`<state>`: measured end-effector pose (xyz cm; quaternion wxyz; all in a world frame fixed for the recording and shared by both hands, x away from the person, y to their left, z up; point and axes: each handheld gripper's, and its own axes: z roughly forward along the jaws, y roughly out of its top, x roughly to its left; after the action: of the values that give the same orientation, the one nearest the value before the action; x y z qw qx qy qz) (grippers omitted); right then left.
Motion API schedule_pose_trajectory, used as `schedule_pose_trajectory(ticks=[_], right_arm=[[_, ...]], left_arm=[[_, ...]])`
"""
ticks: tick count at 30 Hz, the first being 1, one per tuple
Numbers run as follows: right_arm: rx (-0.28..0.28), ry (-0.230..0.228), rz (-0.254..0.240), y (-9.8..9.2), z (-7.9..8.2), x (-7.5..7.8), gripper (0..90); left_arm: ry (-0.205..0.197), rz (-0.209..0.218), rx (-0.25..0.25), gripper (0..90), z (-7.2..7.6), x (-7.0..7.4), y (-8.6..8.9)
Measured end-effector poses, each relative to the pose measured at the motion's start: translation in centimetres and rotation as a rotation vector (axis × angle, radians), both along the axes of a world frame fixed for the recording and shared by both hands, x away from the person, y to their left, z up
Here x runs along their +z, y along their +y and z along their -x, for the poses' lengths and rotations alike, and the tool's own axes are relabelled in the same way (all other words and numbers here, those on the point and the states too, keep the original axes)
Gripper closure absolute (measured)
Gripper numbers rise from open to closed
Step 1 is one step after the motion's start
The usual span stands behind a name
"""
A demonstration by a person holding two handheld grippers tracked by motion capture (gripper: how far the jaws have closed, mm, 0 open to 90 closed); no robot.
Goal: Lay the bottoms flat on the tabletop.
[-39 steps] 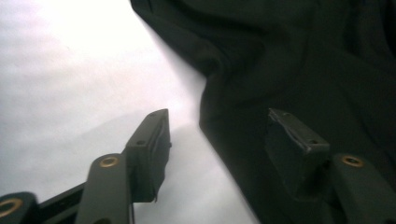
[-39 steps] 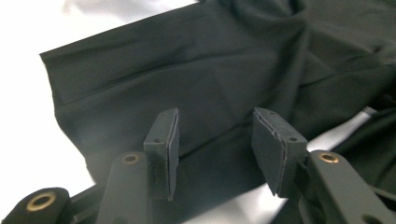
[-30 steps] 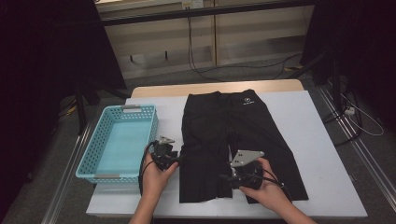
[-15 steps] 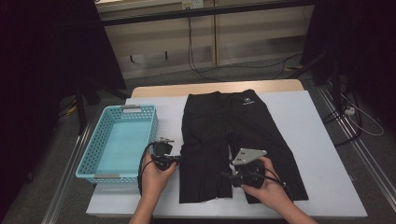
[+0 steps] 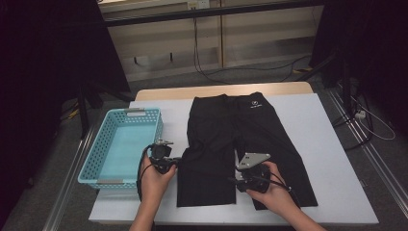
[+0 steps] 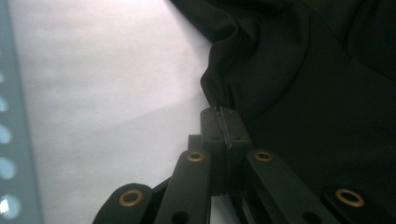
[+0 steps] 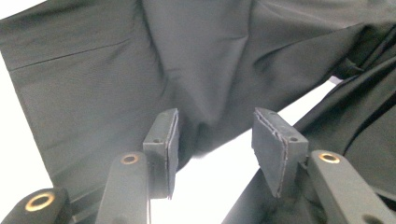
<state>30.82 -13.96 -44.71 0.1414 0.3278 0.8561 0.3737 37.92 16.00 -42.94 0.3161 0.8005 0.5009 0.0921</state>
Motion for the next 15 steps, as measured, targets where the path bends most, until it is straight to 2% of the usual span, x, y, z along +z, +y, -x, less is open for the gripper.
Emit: schedule_pose_trajectory(ticks=[4, 6, 8, 10, 13, 15], right_arm=[[-0.046, -0.009, 0.001, -0.4, -0.6, 0.0, 52.5], [-0.08, -0.005, 0.006, -0.3, -1.3, -0.1, 57.7], [-0.111, 0.013, -0.008, 0.1, -2.1, -0.3, 59.5], [-0.107, 0.041, -0.029, 0.5, -2.5, -0.6, 59.5], [-0.117, 0.031, 0.01, 0.7, -2.5, -0.8, 60.1], [-0.13, 0.065, -0.029, 0.6, -2.6, -0.9, 69.3]], left_arm=[[0.008, -0.015, 0.0, 90.0, 0.0, 0.0, 0.1], [0.01, -0.025, -0.004, 90.0, -0.1, 0.0, 0.1], [0.006, -0.023, 0.0, 90.0, 0.0, 0.0, 0.0], [0.005, -0.024, 0.0, 90.0, 0.0, 0.0, 0.0], [-0.001, -0.024, 0.002, 90.0, 0.0, 0.1, 0.1], [0.002, -0.024, 0.0, 90.0, 0.0, 0.0, 0.1]])
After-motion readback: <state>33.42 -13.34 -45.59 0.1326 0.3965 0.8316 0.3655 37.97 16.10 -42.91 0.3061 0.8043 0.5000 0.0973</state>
